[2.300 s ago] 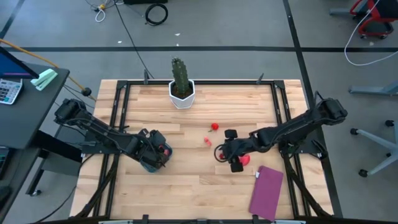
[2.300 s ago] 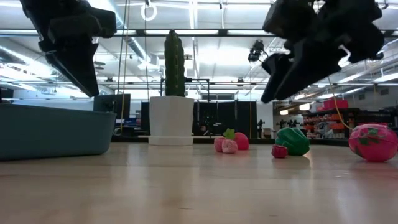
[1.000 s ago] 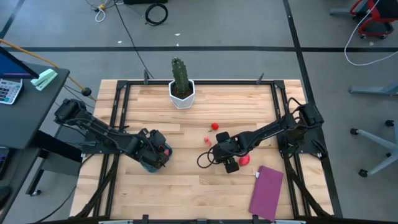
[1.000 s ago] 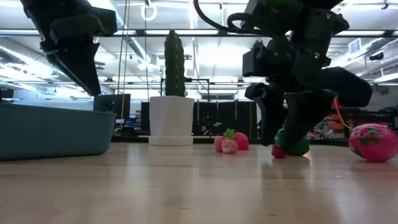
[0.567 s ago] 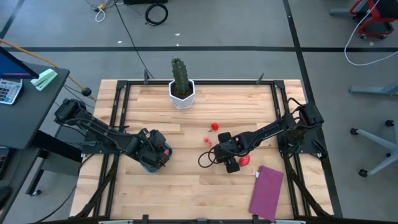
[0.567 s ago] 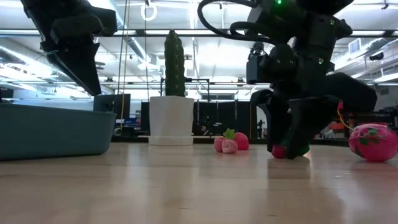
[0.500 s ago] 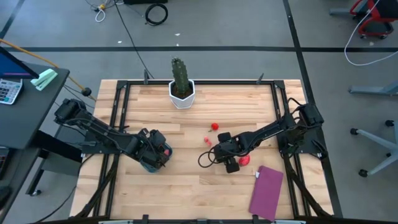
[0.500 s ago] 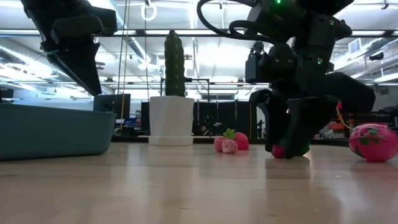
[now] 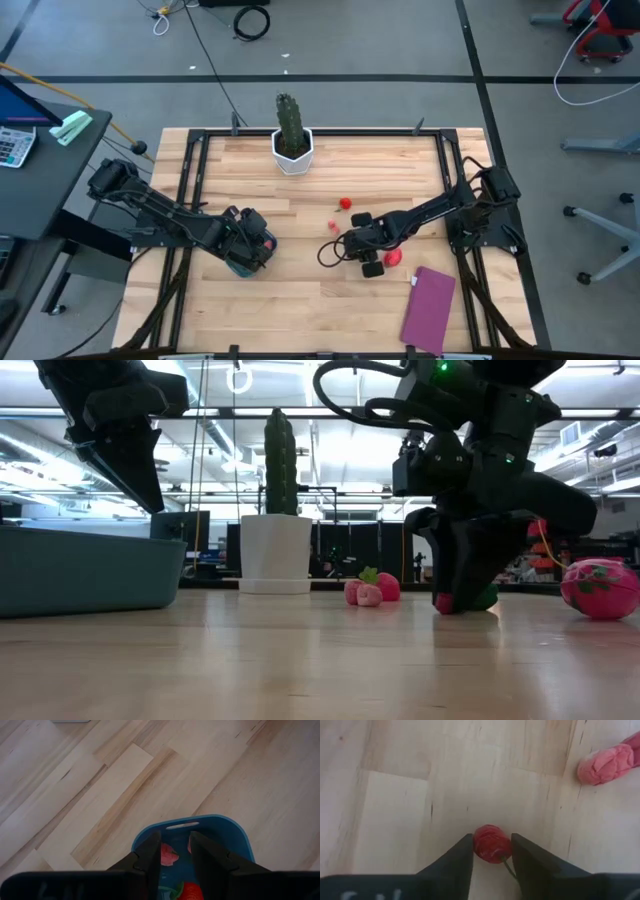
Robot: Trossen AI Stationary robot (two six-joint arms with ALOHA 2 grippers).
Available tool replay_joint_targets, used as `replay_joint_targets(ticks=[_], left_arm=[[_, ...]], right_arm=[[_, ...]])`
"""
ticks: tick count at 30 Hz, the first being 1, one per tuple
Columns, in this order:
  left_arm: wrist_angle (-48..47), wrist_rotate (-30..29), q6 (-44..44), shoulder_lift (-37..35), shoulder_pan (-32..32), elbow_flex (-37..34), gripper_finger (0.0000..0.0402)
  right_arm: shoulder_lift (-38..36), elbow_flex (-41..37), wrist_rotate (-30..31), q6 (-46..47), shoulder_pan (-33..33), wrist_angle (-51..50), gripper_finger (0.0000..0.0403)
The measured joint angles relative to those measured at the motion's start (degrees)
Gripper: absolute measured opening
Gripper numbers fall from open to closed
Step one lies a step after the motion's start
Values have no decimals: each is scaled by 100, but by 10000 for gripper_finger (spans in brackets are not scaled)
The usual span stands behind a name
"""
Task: Pick and placing Produce into tupperware
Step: Put the red cherry into the blue bin
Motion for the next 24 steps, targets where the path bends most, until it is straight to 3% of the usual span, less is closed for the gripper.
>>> replay_joint_targets(ticks=[8, 15, 24], left_arm=[[1, 0, 1, 0, 0, 0, 110], [-2, -70, 11, 0, -2, 0, 114], [-327, -710, 26, -22, -2, 7, 114]], right_arm=[[0, 30, -10, 125, -3, 407, 77], [0, 542, -7, 32, -3, 1048, 80], [69, 1408, -18, -858, -138, 2008, 83]])
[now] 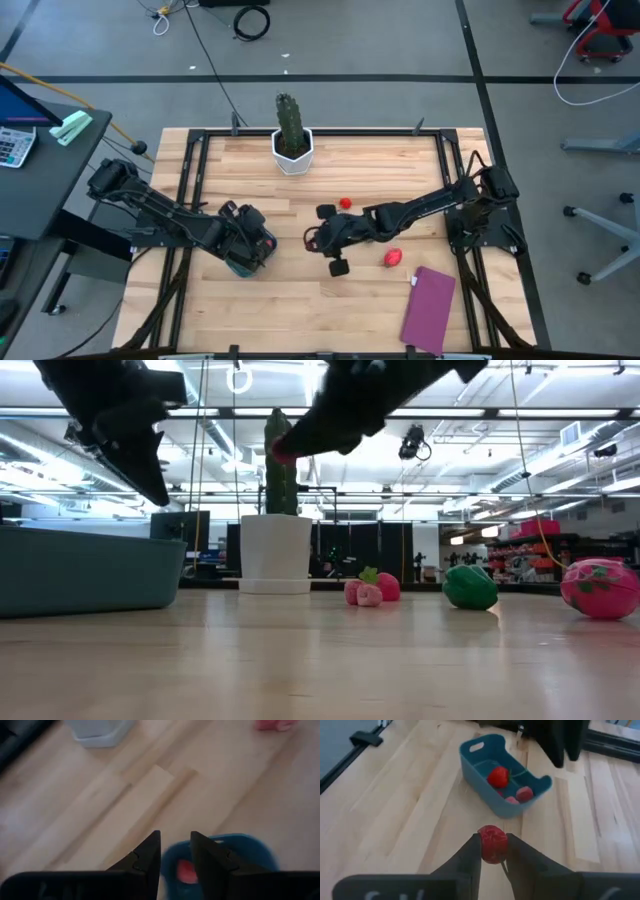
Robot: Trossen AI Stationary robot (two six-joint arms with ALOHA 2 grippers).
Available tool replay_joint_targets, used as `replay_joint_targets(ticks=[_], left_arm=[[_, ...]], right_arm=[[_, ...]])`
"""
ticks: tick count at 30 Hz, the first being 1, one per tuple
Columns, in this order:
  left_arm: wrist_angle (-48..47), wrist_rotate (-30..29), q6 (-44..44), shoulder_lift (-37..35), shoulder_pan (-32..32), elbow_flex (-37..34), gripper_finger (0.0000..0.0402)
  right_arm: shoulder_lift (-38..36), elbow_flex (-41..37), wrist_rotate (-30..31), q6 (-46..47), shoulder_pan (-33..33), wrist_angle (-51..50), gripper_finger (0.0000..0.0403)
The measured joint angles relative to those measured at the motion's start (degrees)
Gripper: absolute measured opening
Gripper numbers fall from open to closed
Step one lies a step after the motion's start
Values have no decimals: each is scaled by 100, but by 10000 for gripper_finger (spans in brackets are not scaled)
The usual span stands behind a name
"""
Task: Pick and placing Produce into tupperware
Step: Put the red cherry into the blue bin
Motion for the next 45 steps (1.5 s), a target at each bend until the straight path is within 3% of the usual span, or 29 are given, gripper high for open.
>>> replay_joint_targets(ticks=[13, 20, 26, 29, 33, 45], left_arm=[[-1247, -325, -214, 0, 344, 1, 148], [-2307, -383, -295, 0, 649, 2, 158], [-3627, -390, -1020, 0, 939, 13, 158], [-3790, -418, -1141, -27, 1044, 13, 161], [-3671, -795, -745, -362, 1095, 15, 162], [-3620, -838, -207, -2399, 873, 9, 151]], right_arm=[[1937, 1800, -115, -210, -205, 78, 87], [2394, 2672, -248, -167, -393, 15, 87], [2464, 2743, -385, -151, -454, -112, 87], [2464, 2743, -392, -154, -458, -15, 87], [2464, 2743, -394, -151, -459, -46, 87], [2464, 2743, -396, -195, -487, -3, 89]])
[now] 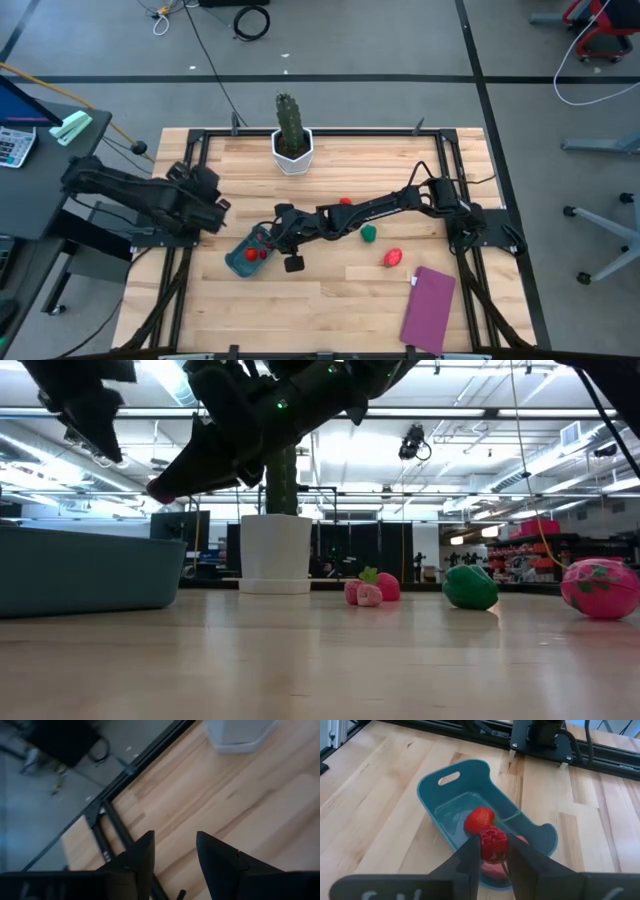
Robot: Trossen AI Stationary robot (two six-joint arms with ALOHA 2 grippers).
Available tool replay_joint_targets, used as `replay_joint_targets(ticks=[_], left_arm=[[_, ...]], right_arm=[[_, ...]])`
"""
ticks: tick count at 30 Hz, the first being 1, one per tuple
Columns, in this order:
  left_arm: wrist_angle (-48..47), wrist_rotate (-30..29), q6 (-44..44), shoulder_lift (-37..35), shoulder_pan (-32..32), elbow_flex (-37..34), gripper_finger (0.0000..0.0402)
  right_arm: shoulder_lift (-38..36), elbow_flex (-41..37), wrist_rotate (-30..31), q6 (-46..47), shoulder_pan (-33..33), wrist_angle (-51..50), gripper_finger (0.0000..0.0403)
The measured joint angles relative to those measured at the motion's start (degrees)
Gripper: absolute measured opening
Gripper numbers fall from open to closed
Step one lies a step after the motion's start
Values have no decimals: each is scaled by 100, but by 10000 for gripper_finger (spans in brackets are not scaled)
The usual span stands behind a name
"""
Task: Pick and placing Produce into tupperware
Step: Put the red cherry into the blue bin, then put the bottom pink peach into the blue bin
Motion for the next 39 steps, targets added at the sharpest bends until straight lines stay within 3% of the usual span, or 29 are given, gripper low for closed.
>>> replay_joint_targets(ticks=[8, 15, 28, 39], left_arm=[[1326, 4, 1590, -861, -357, -2, 140], [2059, 5, 2666, -1026, -443, -2, 144], [2006, 2, 2697, -1039, -438, -4, 135], [2004, 0, 2695, -1037, -437, -4, 136]], right_arm=[[0, 0, -122, 42, -33, 105, 89], [228, 0, -256, 280, -41, 317, 89], [470, -4, -78, 272, -197, 530, 96], [472, -4, -81, 601, -253, 524, 186]])
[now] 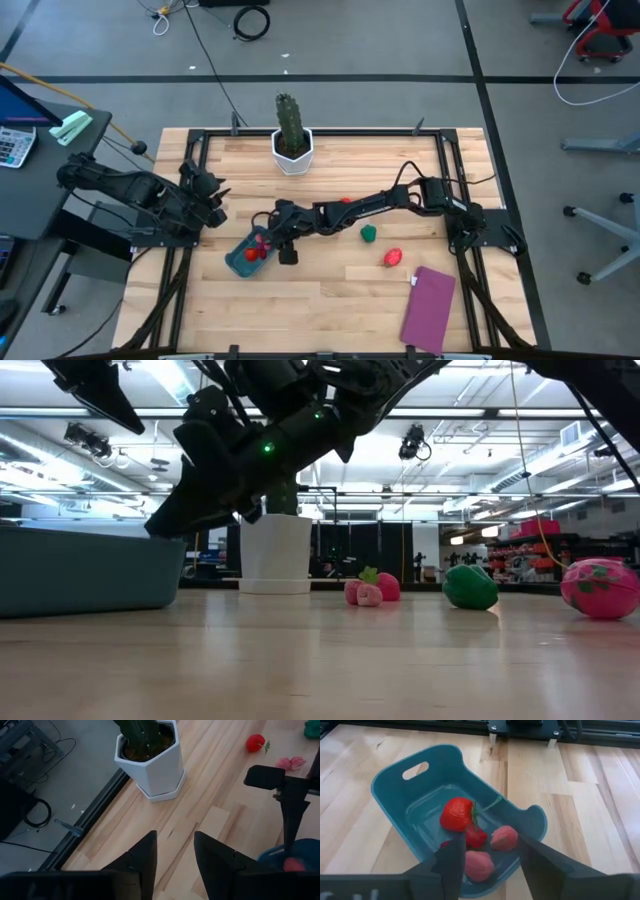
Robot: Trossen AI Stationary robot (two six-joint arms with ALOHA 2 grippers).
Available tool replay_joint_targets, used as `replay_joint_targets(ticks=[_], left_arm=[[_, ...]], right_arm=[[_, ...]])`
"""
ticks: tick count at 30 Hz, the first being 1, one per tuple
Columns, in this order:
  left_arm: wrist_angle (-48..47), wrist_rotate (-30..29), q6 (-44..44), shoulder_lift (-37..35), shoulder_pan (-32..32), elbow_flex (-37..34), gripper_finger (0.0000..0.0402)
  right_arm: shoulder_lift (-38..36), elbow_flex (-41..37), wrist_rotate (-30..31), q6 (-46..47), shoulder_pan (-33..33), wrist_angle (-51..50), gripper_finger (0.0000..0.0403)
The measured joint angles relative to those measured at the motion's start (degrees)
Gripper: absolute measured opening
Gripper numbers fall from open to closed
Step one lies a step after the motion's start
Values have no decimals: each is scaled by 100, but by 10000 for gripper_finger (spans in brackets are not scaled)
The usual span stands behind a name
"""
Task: Pick and placing Produce into tupperware
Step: Put the bottom pink peach into the blue bin
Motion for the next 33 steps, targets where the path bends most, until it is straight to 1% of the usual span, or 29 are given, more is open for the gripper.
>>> replay_joint_targets(ticks=[4, 7, 9, 12, 16, 18, 20, 22, 24, 26, 31, 33], left_arm=[[-2, 0, -98, 0, 1, 0, 133], [-6, 1, -236, 1, -1, 0, 136], [-7, 2, -261, 2, -1, 0, 138], [-4, 2, -310, 2, -1, 0, 139], [-2, 2, -478, 2, -1, 0, 134], [0, 2, -580, 2, -1, 0, 130], [19, 2, -605, 2, -1, 0, 127], [57, 2, -608, 2, -1, 0, 124], [57, 2, -608, 2, -1, 0, 122], [56, 2, -635, 2, -5, 0, 121], [61, 4, -647, 6, -3, 0, 123], [58, 2, -649, 3, -3, 0, 121]], right_arm=[[-53, -1, 0, -76, 28, -69, 201], [-307, -2, -2, -151, 32, -227, 202], [-545, 2, 1, -153, 32, -549, 200], [-862, 4, 2, -80, 30, -1477, 194], [-1256, 4, 2, 360, 56, -3141, 188], [-1330, 4, 23, 545, 81, -3922, 187], [-1312, -1, 300, 731, 137, -4499, 187], [-1286, -2, 741, 1014, 209, -4871, 187], [-1254, 0, 1073, 1356, 268, -5092, 187], [-1156, -38, 1189, 1719, 303, -5209, 187], [-1055, -462, 1255, 2474, 292, -5015, 187], [-1043, -669, 1468, 2809, 262, -4970, 187]])
